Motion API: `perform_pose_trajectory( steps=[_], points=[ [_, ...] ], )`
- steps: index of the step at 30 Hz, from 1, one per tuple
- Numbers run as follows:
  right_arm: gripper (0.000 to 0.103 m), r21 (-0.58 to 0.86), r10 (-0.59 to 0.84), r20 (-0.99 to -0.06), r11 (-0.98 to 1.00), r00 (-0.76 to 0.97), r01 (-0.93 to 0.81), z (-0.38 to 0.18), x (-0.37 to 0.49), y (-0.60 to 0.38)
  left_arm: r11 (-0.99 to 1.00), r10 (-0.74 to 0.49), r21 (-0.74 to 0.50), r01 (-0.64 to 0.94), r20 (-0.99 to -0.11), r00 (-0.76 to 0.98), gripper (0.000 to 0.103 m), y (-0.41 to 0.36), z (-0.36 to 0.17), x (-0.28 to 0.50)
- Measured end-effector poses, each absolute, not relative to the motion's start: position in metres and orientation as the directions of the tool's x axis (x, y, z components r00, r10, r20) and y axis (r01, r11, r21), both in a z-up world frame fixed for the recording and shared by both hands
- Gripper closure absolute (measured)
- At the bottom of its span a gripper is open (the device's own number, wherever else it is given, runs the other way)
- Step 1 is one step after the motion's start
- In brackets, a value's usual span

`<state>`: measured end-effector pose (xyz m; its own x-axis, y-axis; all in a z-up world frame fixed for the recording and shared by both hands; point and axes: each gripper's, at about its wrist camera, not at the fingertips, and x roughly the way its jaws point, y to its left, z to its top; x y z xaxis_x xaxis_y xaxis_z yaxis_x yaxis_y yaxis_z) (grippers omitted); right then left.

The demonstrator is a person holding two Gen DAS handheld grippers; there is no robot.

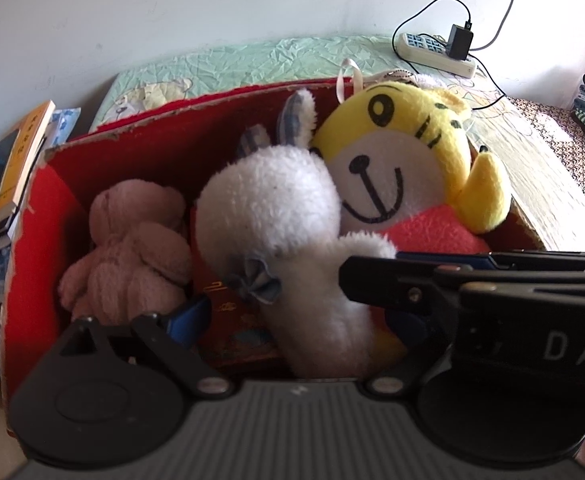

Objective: Organize objects
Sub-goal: 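Lower the white bunny into the red box beside the tiger, then open the right gripper and withdraw it from the bunny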

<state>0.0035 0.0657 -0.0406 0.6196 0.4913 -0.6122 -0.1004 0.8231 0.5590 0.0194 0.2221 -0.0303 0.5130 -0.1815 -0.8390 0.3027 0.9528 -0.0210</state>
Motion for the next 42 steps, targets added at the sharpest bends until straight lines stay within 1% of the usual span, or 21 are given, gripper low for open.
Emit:
perform_pose_trajectory(
  steps=[13, 18, 20, 25, 32, 38, 42],
  points=[
    [0.071, 0.569, 0.491, -0.595, 0.816, 0.636, -0.098, -0.037, -0.002, 0.062, 0.954, -0.156, 0.01, 0.3, -0.838, 0.523, 0.009, 0.22, -0.029, 0.018],
    [0.072, 0.584, 0.494, -0.585, 0.807, 0.644, -0.088, -0.035, -0.006, 0.058, 0.955, -0.168, -0.003, 0.296, -0.829, 0.534, 0.008, 0.224, -0.02, 0.015],
    [0.07, 0.587, 0.494, -0.58, 0.805, 0.648, -0.089, -0.031, -0.009, 0.055, 0.957, -0.157, 0.009, 0.289, -0.823, 0.546, 0.008, 0.225, -0.015, 0.014],
    [0.07, 0.596, 0.488, -0.556, 0.798, 0.673, -0.086, -0.02, -0.016, 0.046, 0.962, -0.14, 0.025, 0.273, -0.811, 0.567, 0.008, 0.227, -0.004, 0.013],
    [0.07, 0.602, 0.471, -0.548, 0.796, 0.692, -0.065, -0.015, -0.021, 0.039, 0.961, -0.105, 0.072, 0.266, -0.796, 0.596, 0.008, 0.224, 0.005, 0.009],
    [0.07, 0.63, 0.497, -0.532, 0.773, 0.686, -0.072, -0.016, -0.024, 0.032, 0.966, -0.075, 0.09, 0.241, -0.796, 0.6, 0.008, 0.224, 0.008, 0.006],
    [0.07, 0.634, 0.521, -0.521, 0.767, 0.676, -0.102, -0.015, -0.021, 0.029, 0.971, -0.033, 0.12, 0.206, -0.789, 0.613, 0.008, 0.222, 0.011, 0.002]
  ],
)
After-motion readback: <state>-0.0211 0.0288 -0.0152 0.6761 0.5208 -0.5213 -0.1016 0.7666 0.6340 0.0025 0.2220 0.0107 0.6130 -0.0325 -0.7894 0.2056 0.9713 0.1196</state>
